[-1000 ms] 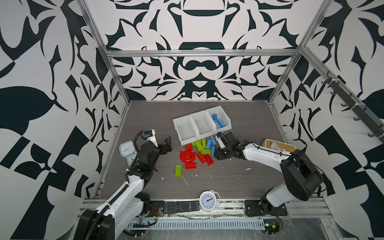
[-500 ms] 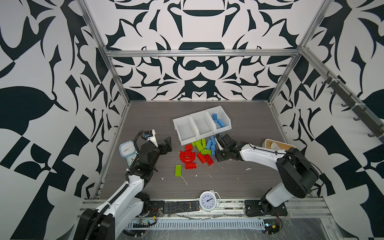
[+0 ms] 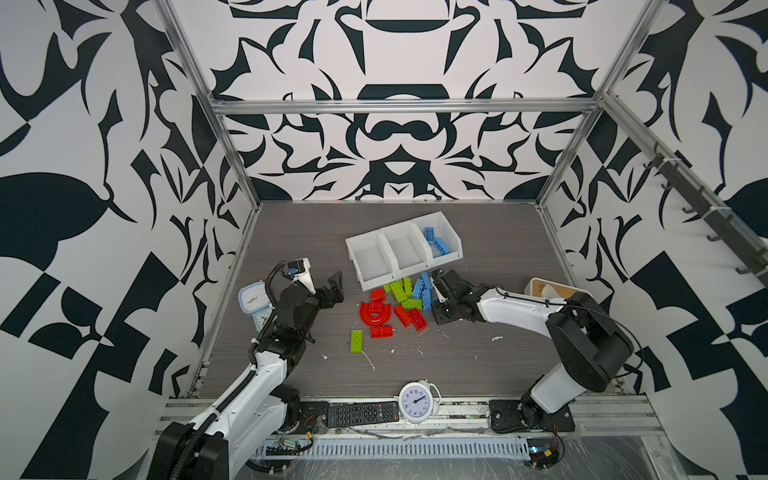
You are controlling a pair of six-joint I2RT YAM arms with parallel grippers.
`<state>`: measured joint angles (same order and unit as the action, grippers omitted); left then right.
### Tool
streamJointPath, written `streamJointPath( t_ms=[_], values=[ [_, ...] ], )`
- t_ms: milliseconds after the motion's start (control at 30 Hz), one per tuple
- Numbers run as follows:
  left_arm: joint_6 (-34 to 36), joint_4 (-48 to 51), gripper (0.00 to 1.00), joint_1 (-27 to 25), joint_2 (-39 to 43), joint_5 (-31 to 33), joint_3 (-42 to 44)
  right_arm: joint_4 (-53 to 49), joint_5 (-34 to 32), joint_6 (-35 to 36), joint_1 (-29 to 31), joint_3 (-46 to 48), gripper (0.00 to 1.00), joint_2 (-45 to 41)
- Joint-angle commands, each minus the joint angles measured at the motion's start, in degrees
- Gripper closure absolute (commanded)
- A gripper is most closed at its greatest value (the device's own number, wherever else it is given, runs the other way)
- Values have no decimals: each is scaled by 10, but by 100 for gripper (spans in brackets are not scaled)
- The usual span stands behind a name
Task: Sort the legos into containers by color
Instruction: 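Lower the right gripper to another blue brick and grasp it, then carry the blue brick into the compartment with blue bricks and release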
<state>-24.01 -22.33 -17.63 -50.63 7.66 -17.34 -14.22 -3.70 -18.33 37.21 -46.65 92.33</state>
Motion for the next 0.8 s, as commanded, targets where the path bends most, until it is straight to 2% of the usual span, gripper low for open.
streamJointPath(
  t_ms=[0, 233, 533, 767],
  values=[
    [1, -10, 0, 1, 6, -5, -7, 5, -10, 4, 0, 3, 64, -5],
    [-1, -11, 0, 1, 9, -2, -4, 6, -17, 0, -4, 24, 78, -50],
    [-1, -11, 0, 1, 8, -5, -6, -42, 3, 18, -45, 31, 84, -146],
    [-1, -12, 0, 1, 11, -3, -4, -74, 65, 37, -108, -8, 84, -189]
  ],
)
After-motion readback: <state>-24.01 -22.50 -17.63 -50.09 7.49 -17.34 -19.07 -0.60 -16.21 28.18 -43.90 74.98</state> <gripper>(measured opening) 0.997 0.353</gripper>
